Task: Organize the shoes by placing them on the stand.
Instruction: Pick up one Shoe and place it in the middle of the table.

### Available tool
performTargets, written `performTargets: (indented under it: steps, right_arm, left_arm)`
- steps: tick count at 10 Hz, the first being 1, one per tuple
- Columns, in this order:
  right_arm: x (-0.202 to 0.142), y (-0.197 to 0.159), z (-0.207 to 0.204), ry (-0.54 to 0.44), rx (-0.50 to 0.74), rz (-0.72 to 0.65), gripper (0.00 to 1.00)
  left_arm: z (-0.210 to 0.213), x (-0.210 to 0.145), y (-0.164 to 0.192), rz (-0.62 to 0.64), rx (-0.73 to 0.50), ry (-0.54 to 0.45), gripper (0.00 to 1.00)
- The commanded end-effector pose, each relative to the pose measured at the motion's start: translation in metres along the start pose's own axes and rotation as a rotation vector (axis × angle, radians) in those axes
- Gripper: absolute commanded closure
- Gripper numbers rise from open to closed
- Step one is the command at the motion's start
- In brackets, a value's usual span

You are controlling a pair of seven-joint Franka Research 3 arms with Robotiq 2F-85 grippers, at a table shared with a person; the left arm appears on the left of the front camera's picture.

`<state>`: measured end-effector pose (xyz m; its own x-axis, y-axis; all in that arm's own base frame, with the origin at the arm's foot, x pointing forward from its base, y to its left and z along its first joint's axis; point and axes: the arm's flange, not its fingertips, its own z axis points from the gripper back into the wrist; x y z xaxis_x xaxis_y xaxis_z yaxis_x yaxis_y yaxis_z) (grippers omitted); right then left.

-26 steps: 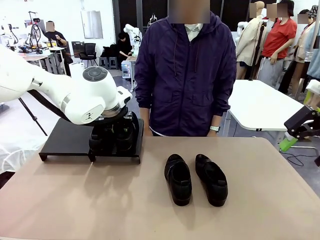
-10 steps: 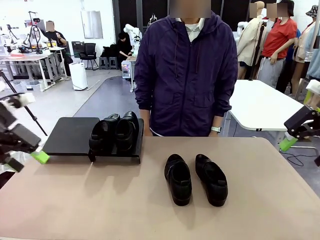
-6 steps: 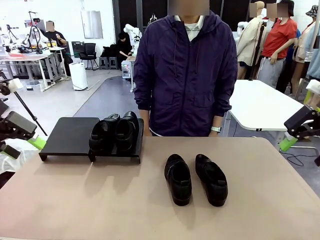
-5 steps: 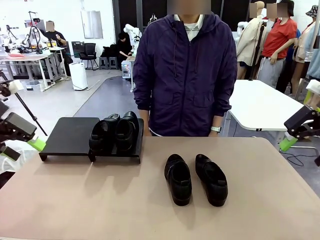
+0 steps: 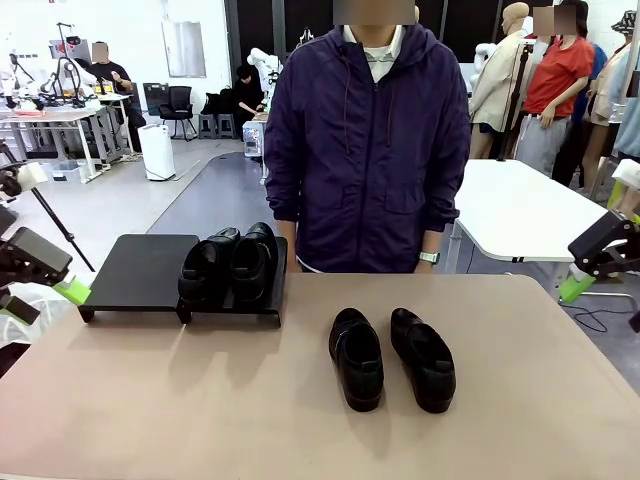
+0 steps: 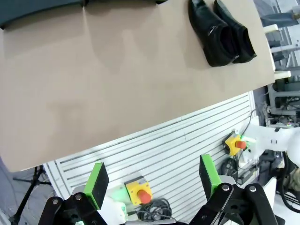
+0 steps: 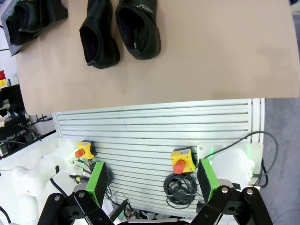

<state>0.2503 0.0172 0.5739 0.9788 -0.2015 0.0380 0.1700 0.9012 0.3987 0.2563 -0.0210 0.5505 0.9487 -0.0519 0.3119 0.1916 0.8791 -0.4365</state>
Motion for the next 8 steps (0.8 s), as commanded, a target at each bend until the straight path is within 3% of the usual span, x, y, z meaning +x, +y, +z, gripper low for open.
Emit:
performTargets:
  steps: [1,5,6,8]
  right_arm:
    - [0.001,0.001,0.002,0.006,0.023,0.013,0.0]
    - [0.0,0.0,0.0,0.0,0.0,0.0,0.0]
    - [0.003,0.033,-0.011,-0.009,-0.055,0.065,0.0]
    - [0.006,0.108,-0.061,0.095,-0.159,0.198,0.0]
  left_arm:
    - [0.003,-0.002,0.001,0.008,-0.003,0.002,0.0]
    - [0.003,-0.002,0.001,0.008,-0.003,0.002,0.0]
    - [0.003,-0.002,0.001,0.008,-0.003,0.002,0.0]
    - [0.003,-0.002,0.001,0.008,-0.003,0.002,0.0]
